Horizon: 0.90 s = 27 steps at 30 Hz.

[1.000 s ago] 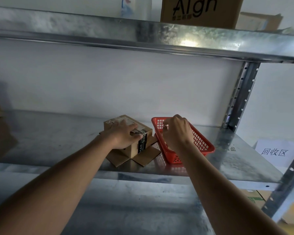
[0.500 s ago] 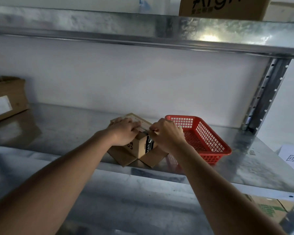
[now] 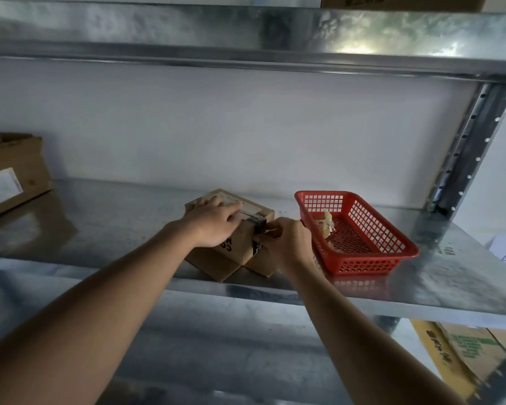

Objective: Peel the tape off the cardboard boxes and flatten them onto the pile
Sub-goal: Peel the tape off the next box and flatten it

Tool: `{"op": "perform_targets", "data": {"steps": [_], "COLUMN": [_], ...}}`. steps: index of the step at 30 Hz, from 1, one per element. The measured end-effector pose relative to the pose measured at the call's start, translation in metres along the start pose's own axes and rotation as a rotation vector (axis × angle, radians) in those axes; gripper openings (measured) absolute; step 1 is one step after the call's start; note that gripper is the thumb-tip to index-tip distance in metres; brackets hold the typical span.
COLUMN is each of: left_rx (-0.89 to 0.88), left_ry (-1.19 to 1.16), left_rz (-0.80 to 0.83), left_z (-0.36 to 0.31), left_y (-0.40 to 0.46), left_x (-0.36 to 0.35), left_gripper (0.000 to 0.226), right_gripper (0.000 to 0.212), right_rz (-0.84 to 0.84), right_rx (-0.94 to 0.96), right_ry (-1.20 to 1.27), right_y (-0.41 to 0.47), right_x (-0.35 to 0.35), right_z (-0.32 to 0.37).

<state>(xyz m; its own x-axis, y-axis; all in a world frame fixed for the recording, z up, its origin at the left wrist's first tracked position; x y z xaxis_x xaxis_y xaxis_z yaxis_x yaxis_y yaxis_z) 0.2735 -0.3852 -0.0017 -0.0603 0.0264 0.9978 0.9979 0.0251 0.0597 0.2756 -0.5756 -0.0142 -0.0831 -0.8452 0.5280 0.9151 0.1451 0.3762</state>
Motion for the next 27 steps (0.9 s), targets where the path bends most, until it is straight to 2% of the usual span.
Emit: {"op": "perform_targets", "data": {"steps": [4, 7, 12, 15, 18, 22, 24, 27], "left_rx": [-0.007, -0.013, -0.024, -0.026, -0.027, -0.03, -0.03, -0.057], "left_ry": [0.042, 0.05, 0.063, 0.067, 0.056, 0.059, 0.043, -0.023], "left_rz": [0.009, 0.016, 0.021, 0.041, 0.039, 0.009, 0.019, 0.042], "left_z": [0.0, -0.001, -0.003, -0.003, -0.001, 0.002, 0.003, 0.0], "left_y": [0.001, 0.001, -0.001, -0.002, -0.004, -0.004, -0.002, 0.003], "left_x": [0.003, 0.005, 0.007, 0.004, 0.002, 0.002, 0.002, 0.001], "left_gripper": [0.058, 0.058, 0.059, 0.063, 0.067, 0.068, 0.067, 0.066], "right_gripper": [0.012, 0.01, 0.012, 0.006, 0.01, 0.011, 0.009, 0.005], "right_rz": [-0.103, -0.133, -0.091, -0.037, 0.043, 0.038, 0.026, 0.039], "right_rx": [-0.027, -0.037, -0.169, -0.258, -0.314, -0.318, -0.362, -0.477], "right_ry": [0.057, 0.091, 0.221, 0.169, 0.122, 0.084, 0.192, 0.541], "right_y": [-0.004, -0.004, -0.002, -0.001, 0.001, 0.005, 0.006, 0.006], "right_x": [-0.001, -0.003, -0.01, -0.018, -0.025, -0.015, -0.011, -0.009], "right_z": [-0.004, -0.006, -0.021, -0.024, -0.022, -0.013, -0.01, -0.005]}}
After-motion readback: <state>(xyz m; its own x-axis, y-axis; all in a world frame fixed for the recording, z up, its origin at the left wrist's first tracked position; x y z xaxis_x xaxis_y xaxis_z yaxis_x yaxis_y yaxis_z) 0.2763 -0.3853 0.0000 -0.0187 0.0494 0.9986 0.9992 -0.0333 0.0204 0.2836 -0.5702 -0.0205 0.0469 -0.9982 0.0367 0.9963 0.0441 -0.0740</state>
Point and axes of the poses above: each hand's wrist, its own y-axis towards the middle knuckle, its own x-axis out of the back of the hand, z = x × y, the point moved 8 cm from there along y, towards the middle knuckle, and after that the axes turned 5 degrees about y, right-handed, at the moved point
